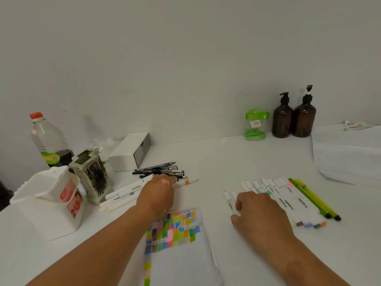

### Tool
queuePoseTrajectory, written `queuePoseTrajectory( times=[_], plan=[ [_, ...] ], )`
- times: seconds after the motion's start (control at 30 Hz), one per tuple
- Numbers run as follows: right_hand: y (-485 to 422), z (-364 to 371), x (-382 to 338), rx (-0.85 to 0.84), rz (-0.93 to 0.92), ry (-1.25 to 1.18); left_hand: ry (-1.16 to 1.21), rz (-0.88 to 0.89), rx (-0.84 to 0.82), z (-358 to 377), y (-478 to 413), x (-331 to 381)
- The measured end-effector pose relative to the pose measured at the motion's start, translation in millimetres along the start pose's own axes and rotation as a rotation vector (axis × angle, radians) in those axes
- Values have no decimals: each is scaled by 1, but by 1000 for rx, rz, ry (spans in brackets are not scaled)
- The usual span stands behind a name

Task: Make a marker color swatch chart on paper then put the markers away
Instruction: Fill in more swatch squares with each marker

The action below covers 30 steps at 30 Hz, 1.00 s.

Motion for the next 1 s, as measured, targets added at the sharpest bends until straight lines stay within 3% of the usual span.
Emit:
queuePoseTrajectory(
  times=[0.3, 0.47, 0.63, 0.7, 0.83, 1.0],
  plan=[
    [6, -3, 1, 45, -62, -74, -40, -10, -112, 8, -11, -3],
    [11, 2, -7, 38, -162, -147, 390, -187, 28, -26, 20, 14],
    [24, 9, -20, -18, -291, -205, 1168, -408, 64, -49, 74, 16],
    [29, 12, -25, -90, -358, -251, 1376, -451, 138, -50, 90, 18],
    [44, 20, -37, -258, -443, -403, 1599, -467, 229, -40, 107, 29],
    [47, 25, -48, -311, -397, -682, 1592, -336, 178, -35, 107, 44]
  ],
)
Point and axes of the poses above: each hand's wrist, its own y-axis away from the middle knuckle, its own z-axis out of the palm, x = y × z, the point moved 2 cm from there along -y, towards the middle knuckle, and after that the axes turned 14 degrees about z, right-handed, at the moved point
